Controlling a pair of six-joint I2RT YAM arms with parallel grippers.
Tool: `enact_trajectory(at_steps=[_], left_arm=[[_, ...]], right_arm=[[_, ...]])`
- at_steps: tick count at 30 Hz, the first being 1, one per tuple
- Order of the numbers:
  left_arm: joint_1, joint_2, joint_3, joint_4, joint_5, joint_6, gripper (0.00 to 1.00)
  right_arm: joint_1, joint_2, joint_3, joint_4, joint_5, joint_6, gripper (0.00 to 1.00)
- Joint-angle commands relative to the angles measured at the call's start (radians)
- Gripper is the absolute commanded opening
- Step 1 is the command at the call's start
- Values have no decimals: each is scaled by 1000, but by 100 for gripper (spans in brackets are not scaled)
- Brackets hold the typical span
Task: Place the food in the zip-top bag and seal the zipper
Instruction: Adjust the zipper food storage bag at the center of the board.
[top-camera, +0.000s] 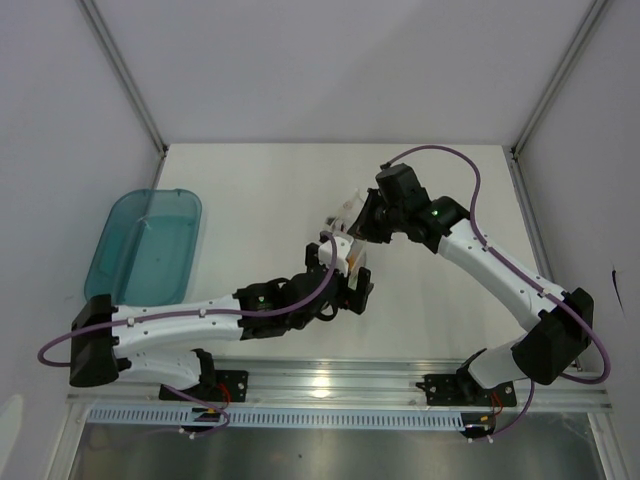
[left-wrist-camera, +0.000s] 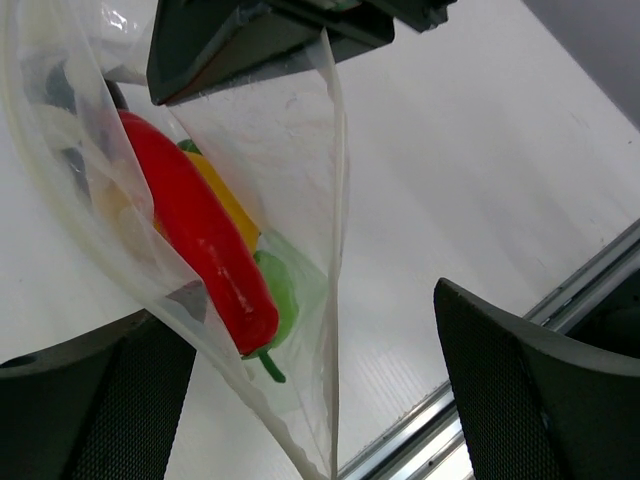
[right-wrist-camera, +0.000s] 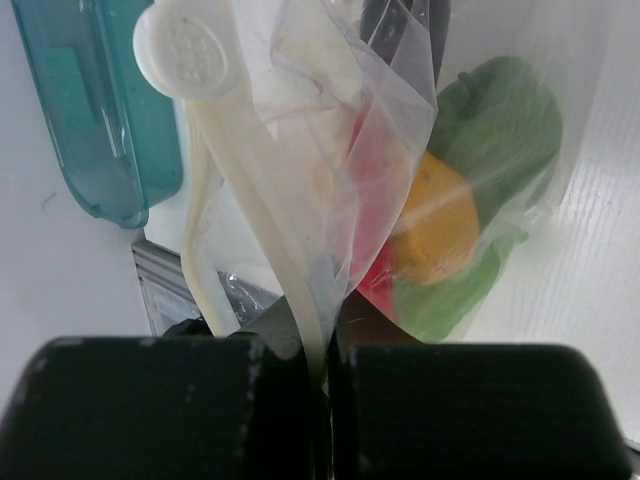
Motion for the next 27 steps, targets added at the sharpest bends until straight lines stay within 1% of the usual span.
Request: enact_trajectory(at_steps=[1, 3, 4, 6, 7, 9, 10, 12, 13, 14, 15, 18, 19, 22, 23, 24, 25, 26, 27], left_arm=[[-5, 19, 26, 1, -48, 8, 95], [-7, 24, 23, -2, -55, -3, 92], [-7, 25, 21, -2, -58, -3, 88], [-5, 32, 26, -3, -55, 4, 82], [-5, 32, 27, -5, -52, 5, 73], [-5, 32, 32, -3, -43, 14, 62], [-4, 29, 32, -3, -41, 14, 50], [-5, 22, 24, 6, -41, 25, 35], [-2, 12, 21, 7, -38, 30, 16], [5, 6, 17, 6, -32, 40, 3], [8, -4, 13, 6, -23, 48, 1], [22, -53, -11, 16, 41, 95, 1], [31, -68, -20, 19, 69, 106, 1], [70, -163, -68, 44, 225, 158, 0], [90, -212, -77, 47, 295, 184, 1], [103, -232, -79, 32, 337, 194, 0], [123, -247, -66, 7, 386, 200, 0], [167, -261, -63, -34, 499, 209, 1], [189, -290, -63, -43, 564, 215, 1]], right_arm=[[-4, -42, 4, 40, -5, 21, 1], [-4, -46, 3, 40, -3, 23, 1], [-4, -48, 1, 40, 0, 21, 1], [-4, -48, 0, 43, 2, 23, 1], [-4, -46, -3, 46, 2, 24, 1], [-4, -43, -5, 46, 0, 24, 1], [-4, -39, -3, 47, 0, 24, 1], [-4, -40, -6, 47, -3, 21, 2], [-4, -40, -6, 46, 0, 20, 3], [-4, -40, -8, 44, 0, 13, 4], [-2, -40, -8, 37, 0, 7, 9], [-4, -43, -5, 17, 12, -25, 23], [-5, -48, -2, 18, 0, -58, 34], [-5, -36, 35, -35, -21, -132, 59], [-5, -31, 46, -58, -21, -188, 61], [-5, -29, 60, -104, -12, -215, 70], [-5, -37, 73, -115, -8, -247, 71], [-5, -48, 77, -123, 0, -299, 86], [-7, -60, 77, -129, 6, -321, 99]])
